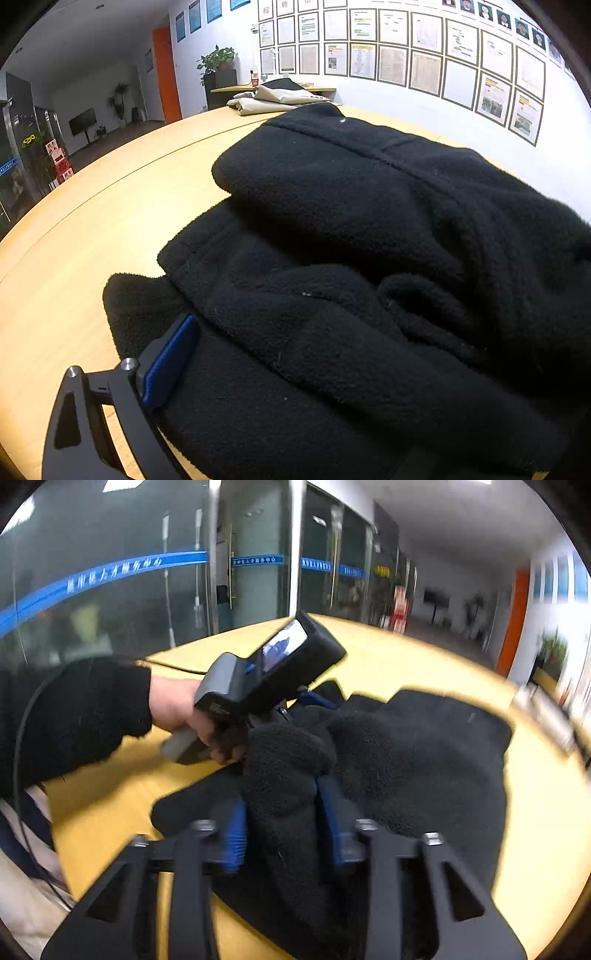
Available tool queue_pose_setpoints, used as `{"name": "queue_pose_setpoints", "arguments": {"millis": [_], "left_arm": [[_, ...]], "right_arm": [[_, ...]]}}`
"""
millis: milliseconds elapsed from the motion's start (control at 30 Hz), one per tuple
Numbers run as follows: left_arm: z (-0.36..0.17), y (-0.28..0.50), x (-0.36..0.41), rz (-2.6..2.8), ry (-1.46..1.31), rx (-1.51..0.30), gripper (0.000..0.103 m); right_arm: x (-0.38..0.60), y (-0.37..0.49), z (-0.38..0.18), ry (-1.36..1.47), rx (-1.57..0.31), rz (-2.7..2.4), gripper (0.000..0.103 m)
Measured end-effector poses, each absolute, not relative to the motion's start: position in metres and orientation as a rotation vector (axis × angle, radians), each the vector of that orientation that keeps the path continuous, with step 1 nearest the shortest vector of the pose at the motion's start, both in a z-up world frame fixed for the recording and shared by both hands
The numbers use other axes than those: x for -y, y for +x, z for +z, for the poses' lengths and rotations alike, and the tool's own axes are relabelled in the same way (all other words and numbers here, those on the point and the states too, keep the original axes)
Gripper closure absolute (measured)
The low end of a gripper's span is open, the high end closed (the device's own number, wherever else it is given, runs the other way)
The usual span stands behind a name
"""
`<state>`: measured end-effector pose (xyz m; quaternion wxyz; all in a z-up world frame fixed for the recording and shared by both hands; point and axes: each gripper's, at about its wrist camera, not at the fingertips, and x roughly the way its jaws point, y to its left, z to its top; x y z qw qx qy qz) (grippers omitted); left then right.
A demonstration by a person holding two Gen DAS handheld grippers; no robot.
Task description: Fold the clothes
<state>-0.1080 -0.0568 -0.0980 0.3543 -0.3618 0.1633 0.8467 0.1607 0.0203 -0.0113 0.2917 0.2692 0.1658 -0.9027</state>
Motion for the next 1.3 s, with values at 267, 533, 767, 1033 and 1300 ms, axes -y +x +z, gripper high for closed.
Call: {"name": "queue_pose_setpoints", "arguments": {"millis": [267, 533, 767, 1033, 1300], "left_arm": [[-0.098, -0.111, 0.053, 2.195, -0.941, -0.414, 0.002], [-0.098, -0.117, 0.055, 2.192, -0.967, -0.362, 0.001], [-0.098, -0.114, 0.063, 2.188, -0.977, -0.381, 0.002], [-0.083, -0.111, 0.092, 2.181, -0.971, -0.450, 0.009], [-0.020, -0.121, 0.170, 2.424, -0.932, -0.169, 0.010]], "right_arm": [[0.010, 0.161, -0.042, 0.768, -0.881, -2.465, 0.013], [-0.024, 0.134, -0.007, 0.748, -0.457, -2.484, 0.080], [-0.017, 0.142, 0.004, 0.662, -0.277, -2.358, 0.082], [-0.012, 0.134, -0.029, 0.708, -0.373, -2.301, 0.081], [-0.013, 0.142, -0.046, 0.657, -0.520, -2.225, 0.078]]}}
